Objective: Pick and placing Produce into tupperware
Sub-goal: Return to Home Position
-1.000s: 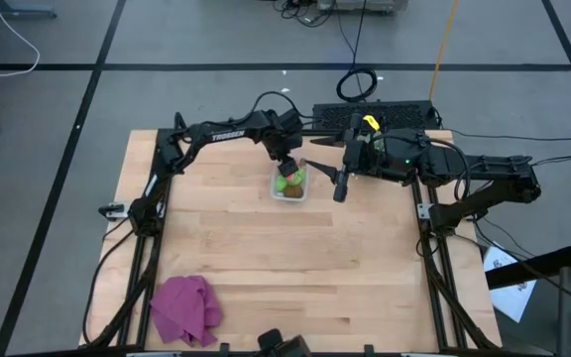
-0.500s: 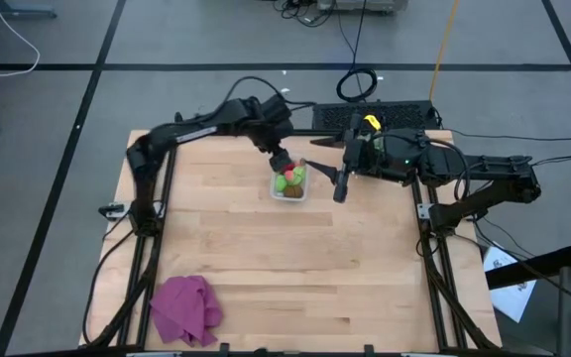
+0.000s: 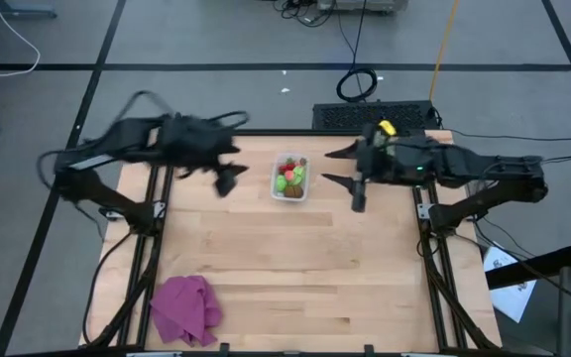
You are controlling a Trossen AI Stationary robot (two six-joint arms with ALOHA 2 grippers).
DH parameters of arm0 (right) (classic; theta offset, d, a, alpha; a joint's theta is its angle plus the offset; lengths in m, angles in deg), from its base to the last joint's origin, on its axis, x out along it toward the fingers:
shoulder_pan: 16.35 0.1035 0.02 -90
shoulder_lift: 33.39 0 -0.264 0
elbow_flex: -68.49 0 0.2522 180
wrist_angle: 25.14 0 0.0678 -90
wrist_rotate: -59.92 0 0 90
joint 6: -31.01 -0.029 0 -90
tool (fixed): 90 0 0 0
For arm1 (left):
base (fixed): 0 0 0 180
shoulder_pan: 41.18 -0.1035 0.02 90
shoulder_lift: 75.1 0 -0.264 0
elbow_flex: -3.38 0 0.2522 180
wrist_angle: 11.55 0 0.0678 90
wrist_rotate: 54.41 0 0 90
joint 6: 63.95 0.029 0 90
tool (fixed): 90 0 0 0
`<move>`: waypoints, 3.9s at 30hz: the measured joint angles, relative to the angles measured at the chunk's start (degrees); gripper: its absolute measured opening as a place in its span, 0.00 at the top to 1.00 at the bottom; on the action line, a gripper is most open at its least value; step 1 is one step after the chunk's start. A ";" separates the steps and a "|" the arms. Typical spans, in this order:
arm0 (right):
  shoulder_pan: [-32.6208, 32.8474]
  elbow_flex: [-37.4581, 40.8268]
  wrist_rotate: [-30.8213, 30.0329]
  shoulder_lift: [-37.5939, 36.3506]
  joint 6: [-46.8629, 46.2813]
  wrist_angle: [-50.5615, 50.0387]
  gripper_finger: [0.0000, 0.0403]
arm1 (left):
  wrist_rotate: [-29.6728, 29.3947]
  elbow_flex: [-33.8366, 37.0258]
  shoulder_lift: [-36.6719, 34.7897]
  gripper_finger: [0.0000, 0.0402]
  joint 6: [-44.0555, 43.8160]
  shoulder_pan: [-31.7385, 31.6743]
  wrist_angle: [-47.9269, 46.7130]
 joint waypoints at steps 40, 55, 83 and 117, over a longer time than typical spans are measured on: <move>16.14 45.27 -4.20 -61.89 -19.50 6.37 0.50 | -33.88 62.34 -64.19 0.36 -22.23 44.01 17.81; 16.07 51.63 -3.55 -68.71 -16.55 10.48 0.50 | -35.72 72.38 -72.59 0.36 -31.14 44.00 11.74; 2.84 75.87 -11.98 -68.84 -9.63 32.06 0.50 | -34.51 98.36 -73.45 0.36 -2.85 30.66 61.50; -6.96 79.62 4.26 -68.95 -9.10 27.25 0.50 | -4.85 104.04 -73.33 0.36 4.90 13.67 78.26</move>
